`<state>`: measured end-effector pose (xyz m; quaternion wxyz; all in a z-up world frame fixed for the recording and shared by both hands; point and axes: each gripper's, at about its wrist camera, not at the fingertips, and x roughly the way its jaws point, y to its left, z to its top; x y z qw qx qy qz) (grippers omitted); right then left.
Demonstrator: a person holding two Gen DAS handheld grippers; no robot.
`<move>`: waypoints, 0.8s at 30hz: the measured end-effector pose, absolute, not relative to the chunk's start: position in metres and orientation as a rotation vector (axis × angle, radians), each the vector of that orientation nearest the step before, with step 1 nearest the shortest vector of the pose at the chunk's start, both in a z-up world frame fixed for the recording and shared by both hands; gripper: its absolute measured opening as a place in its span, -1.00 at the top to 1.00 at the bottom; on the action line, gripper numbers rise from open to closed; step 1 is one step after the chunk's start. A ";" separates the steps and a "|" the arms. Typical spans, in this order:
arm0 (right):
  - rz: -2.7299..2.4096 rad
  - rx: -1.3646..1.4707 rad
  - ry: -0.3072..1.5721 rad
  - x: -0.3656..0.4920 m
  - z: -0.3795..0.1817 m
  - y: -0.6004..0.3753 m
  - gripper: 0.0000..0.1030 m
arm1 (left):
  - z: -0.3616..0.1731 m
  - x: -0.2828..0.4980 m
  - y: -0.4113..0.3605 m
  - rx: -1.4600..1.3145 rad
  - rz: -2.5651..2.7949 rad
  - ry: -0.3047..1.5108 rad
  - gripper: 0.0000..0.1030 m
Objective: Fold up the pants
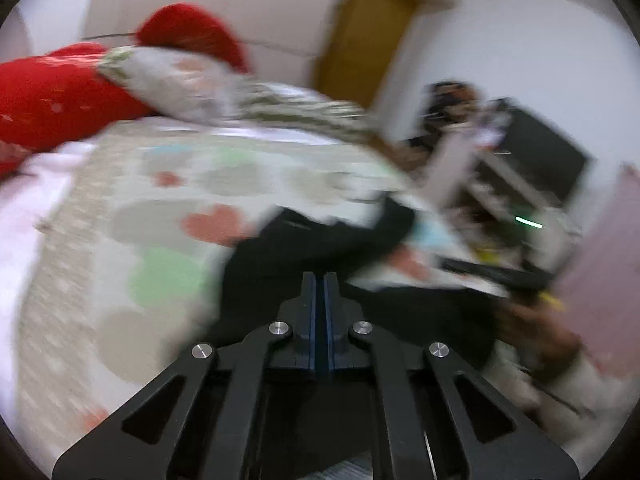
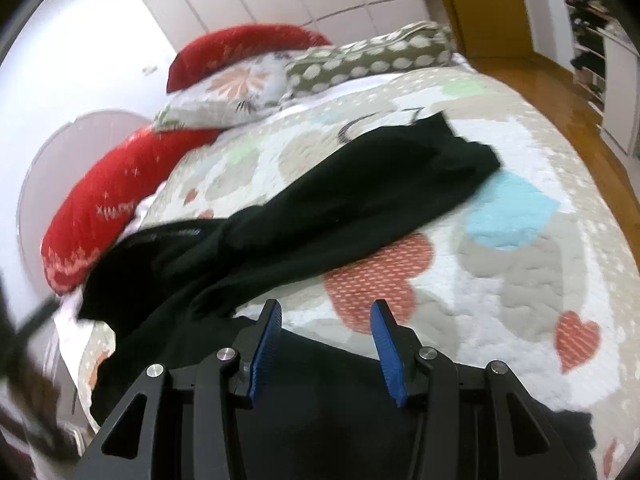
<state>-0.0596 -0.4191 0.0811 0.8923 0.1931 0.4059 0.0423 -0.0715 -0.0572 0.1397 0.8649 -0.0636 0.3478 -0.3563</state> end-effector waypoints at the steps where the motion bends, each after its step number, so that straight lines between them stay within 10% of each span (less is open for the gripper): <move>1: 0.076 0.413 0.838 -0.063 0.082 -0.425 0.13 | 0.137 -0.090 -0.059 -0.127 -0.756 0.725 0.96; 12: 0.057 0.448 0.815 -0.085 0.088 -0.439 0.04 | 0.084 -0.078 -0.037 -0.188 -0.477 0.888 0.84; 13: 0.063 0.447 0.823 -0.085 0.086 -0.438 0.01 | 0.086 -0.069 -0.033 -0.181 -0.446 0.880 0.56; 15: 0.062 0.445 0.842 -0.083 0.081 -0.437 -0.02 | 0.086 -0.043 -0.023 -0.195 -0.385 0.882 -0.61; 24: 0.057 0.440 0.899 -0.067 0.063 -0.433 -0.03 | 0.020 0.095 -0.010 -0.193 -0.165 1.079 -0.66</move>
